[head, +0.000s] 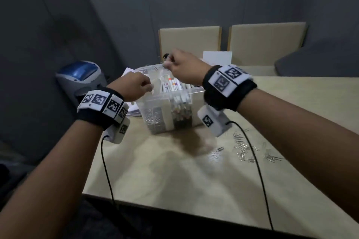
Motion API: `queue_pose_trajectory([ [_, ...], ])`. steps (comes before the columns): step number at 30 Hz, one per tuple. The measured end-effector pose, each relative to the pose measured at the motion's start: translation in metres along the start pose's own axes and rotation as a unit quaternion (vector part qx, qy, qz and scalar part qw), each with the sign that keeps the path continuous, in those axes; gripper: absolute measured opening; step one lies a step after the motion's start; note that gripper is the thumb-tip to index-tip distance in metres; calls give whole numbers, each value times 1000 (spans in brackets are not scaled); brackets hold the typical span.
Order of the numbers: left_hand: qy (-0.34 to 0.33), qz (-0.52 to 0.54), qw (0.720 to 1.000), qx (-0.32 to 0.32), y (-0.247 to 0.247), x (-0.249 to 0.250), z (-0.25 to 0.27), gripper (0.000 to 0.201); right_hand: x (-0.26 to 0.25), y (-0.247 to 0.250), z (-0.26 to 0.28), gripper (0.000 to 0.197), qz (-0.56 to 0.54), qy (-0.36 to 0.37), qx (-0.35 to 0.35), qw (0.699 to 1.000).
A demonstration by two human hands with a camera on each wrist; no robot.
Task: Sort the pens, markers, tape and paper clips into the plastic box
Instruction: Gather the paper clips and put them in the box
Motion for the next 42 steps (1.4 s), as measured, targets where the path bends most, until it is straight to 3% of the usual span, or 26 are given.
queue_pose_trajectory([
  [2,3,74,997,7,3,-10,3,23,-11,-19,-23,32,-4,-19,-23,1000],
  [4,23,161,985,63,12,-24,6,26,-14,-39,-38,38,-7,-40,-53,998],
  [8,66,236,954,174,31,-43,13,29,-7,-64,-41,14,4,-57,-115,992],
  [10,65,272,939,201,38,-43,16,27,-6,-65,-35,23,3,-42,-131,990],
  [13,18,297,927,230,47,-21,24,23,-3,-57,-20,44,-67,-28,-101,992],
  [16,-63,284,925,246,50,22,41,18,7,-32,11,36,-97,5,-8,995],
  [19,-158,275,927,202,32,64,56,14,24,0,71,22,-74,50,64,994],
  [21,-217,246,936,125,6,91,62,13,48,15,121,19,-43,26,57,997],
  [25,-280,100,952,-72,-67,136,69,19,113,35,224,8,40,-116,-93,988],
  [28,-271,4,948,-167,-114,156,73,35,148,50,292,32,115,-228,-184,949],
  [30,-263,-24,946,-190,-132,164,72,37,158,58,320,43,119,-272,-201,934],
  [33,-248,-25,946,-207,-143,170,68,27,160,56,337,40,74,-293,-169,938],
  [37,-242,-17,947,-209,-144,175,67,19,158,32,325,21,55,-243,-89,964],
  [42,-227,28,954,-192,-141,168,73,9,146,-3,282,7,76,-177,-101,976],
])
Point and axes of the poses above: each hand's wrist, its own z-axis away from the middle knuckle, its own y-axis out of the back of the hand, x = y × z, the point moved 3 cm from there along -z, towards the middle knuckle, and after that the axes turned 14 degrees about y, right-handed, at the moved point
